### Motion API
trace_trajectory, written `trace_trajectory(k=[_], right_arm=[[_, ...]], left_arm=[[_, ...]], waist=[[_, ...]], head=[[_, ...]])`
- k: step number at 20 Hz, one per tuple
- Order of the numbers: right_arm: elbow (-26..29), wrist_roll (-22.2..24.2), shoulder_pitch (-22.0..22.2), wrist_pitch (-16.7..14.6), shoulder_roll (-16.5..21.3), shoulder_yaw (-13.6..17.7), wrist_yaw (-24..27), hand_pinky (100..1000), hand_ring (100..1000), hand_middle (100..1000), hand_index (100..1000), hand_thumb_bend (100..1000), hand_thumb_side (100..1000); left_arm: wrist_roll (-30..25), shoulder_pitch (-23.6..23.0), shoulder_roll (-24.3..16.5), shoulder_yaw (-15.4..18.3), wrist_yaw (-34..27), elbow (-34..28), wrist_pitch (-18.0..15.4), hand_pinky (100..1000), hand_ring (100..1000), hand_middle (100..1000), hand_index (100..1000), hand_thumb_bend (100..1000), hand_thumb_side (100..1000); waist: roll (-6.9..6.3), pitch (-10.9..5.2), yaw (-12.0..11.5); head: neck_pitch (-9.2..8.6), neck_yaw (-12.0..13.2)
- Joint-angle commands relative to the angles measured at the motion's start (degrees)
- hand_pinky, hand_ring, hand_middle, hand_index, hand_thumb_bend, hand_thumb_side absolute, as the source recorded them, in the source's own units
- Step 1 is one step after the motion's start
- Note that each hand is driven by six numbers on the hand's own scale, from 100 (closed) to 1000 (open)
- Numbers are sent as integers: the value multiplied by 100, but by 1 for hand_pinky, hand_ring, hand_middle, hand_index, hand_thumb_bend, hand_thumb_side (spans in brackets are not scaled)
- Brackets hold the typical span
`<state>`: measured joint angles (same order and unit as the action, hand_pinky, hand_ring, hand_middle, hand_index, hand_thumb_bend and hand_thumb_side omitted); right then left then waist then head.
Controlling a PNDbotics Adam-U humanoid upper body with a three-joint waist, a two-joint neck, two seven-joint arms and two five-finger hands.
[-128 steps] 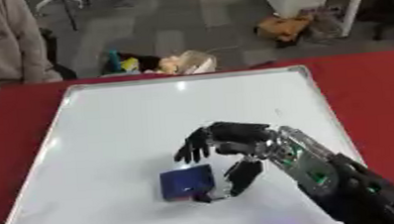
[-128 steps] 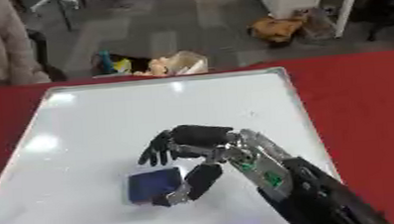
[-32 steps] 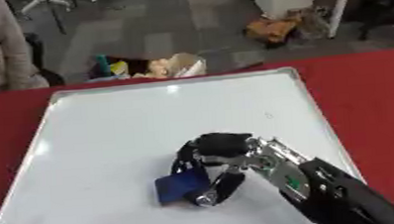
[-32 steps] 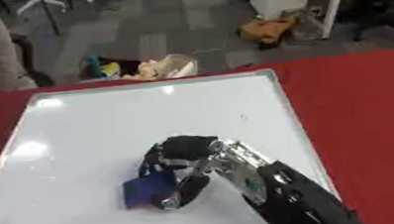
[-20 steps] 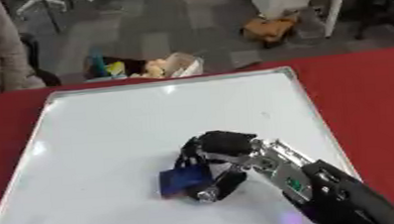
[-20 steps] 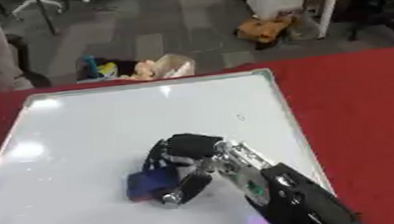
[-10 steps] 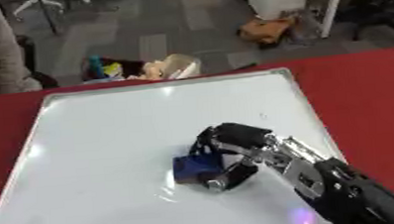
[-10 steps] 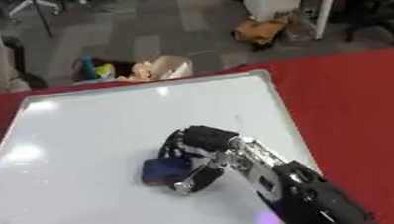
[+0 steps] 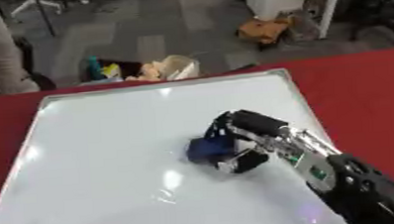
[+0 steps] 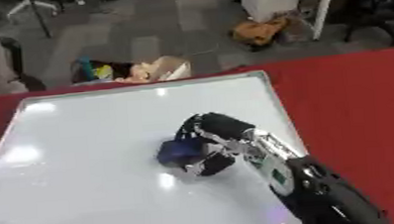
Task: Wipe the whiteboard clean with a brush.
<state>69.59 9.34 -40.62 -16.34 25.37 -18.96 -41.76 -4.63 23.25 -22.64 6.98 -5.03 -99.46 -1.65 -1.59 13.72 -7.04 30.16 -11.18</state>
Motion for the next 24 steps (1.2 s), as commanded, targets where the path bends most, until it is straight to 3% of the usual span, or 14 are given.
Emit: trace_trajectory(k=[1,9,24], right_arm=[[-28,-142,-67,145,165,164,-29,411,437,525,751,172,384],[-343,-755,-23,648,231,484,-59,398,428,512,738,173,377],[-865,-2429,36,1598,372,931,242,388,427,498,723,196,370]], left_arm=[[9,46,-144,66,-10,-101,-7,529,596,608,740,763,840],[15,37,-149,71,-10,-96,-7,529,597,609,740,760,840],[19,23,-156,71,-14,-88,-8,529,599,610,740,754,842]], waist=[[6,-105,6],[-2,-117,18],[-13,-154,51]], head=[[-52,-5],[-62,3],[-59,11]])
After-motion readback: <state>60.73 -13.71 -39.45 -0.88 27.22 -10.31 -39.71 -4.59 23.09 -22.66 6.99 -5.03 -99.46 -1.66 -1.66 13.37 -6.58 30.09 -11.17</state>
